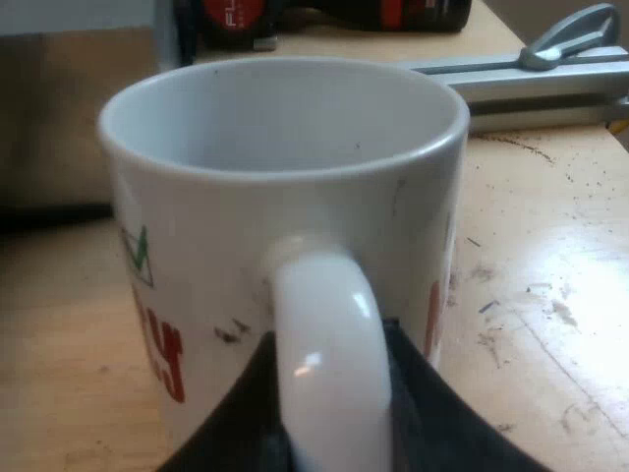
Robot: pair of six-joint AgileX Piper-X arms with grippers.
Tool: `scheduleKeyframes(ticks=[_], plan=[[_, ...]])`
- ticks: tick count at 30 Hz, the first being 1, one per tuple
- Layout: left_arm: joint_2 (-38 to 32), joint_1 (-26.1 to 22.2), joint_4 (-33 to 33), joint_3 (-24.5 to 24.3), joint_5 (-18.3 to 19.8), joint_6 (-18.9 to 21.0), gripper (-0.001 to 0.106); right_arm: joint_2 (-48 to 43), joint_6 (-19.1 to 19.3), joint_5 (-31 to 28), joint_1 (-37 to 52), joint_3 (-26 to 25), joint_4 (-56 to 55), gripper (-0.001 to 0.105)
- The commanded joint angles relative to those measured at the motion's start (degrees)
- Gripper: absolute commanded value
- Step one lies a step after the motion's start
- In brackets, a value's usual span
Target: Remove mug from coffee machine
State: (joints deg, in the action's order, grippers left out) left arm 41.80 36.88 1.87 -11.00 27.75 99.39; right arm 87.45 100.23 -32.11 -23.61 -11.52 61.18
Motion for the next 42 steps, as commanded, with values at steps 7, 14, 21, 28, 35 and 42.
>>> scheduleKeyframes(ticks=[7,14,21,28,35,42], plan=[[-0.16,0.27,0.61,-0.16,0.4,0.62,0.07,-0.04,1.63,0.26,0.13,-0.27,1.87,0.015],[-0.16,0.27,0.61,-0.16,0.4,0.62,0.07,-0.04,1.97,0.26,0.13,-0.27,1.87,0.055],[-0.16,0.27,0.61,-0.16,0.4,0.62,0.07,-2.7,2.78,0.26,0.13,-0.27,-6.66,0.057],[-0.16,0.27,0.61,-0.16,0.4,0.62,0.07,-11.33,2.46,3.03,0.13,-0.27,-17.69,0.057],[-0.16,0.27,0.61,-0.16,-0.17,0.62,0.07,-25.09,-0.2,8.69,-0.07,-0.27,-38.18,0.057],[-1.93,0.27,-1.87,-0.16,-7.48,0.62,0.07,-41.21,-2.95,13.55,-0.07,-3.98,-65.1,0.057]])
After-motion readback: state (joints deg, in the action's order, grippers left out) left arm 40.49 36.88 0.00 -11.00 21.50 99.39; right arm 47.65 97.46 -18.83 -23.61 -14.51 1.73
